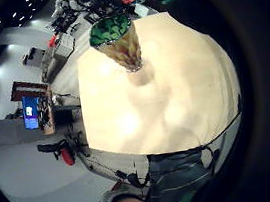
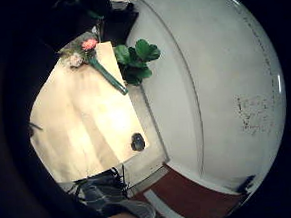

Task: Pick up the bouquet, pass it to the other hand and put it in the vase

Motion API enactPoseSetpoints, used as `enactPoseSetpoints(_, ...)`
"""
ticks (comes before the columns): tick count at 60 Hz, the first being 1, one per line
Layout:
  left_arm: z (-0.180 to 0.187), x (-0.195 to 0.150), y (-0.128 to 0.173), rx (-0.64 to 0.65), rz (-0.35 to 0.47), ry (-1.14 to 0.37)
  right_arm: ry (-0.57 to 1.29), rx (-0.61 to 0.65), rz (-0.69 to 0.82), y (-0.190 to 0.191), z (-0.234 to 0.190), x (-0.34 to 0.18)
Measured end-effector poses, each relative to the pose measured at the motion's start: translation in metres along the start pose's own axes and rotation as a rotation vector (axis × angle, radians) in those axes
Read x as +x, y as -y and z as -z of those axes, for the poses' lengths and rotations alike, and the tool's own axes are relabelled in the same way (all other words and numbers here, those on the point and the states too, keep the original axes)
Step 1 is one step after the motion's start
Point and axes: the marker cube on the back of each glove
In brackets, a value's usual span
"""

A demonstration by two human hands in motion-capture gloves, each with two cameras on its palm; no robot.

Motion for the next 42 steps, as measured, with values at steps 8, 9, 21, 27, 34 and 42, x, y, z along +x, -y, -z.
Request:
enactPoseSetpoints(8, 0.008, 0.024, -0.01, 0.032, -0.137, -0.054, 0.016, 0.056, 0.029, 0.035, -0.002, 0.012)
enactPoseSetpoints(9, 0.008, 0.025, -0.005, 0.062, -0.139, -0.045, 0.017, 0.056, 0.024, 0.038, -0.003, 0.014)
enactPoseSetpoints(21, 0.0, 0.043, -0.002, 0.056, -0.149, -0.026, 0.001, 0.058, 0.007, 0.081, -0.022, 0.03)
enactPoseSetpoints(27, -0.001, 0.056, -0.002, 0.039, -0.184, -0.066, -0.008, 0.005, -0.082, 0.096, -0.041, 0.041)
enactPoseSetpoints(34, -0.007, 0.058, 0.002, 0.018, -0.198, -0.089, 0.022, 0.077, -0.063, 0.121, -0.067, 0.044)
enactPoseSetpoints(42, -0.01, 0.046, -0.018, -0.165, -0.156, -0.055, 0.063, -0.025, 0.009, 0.132, -0.114, 0.044)
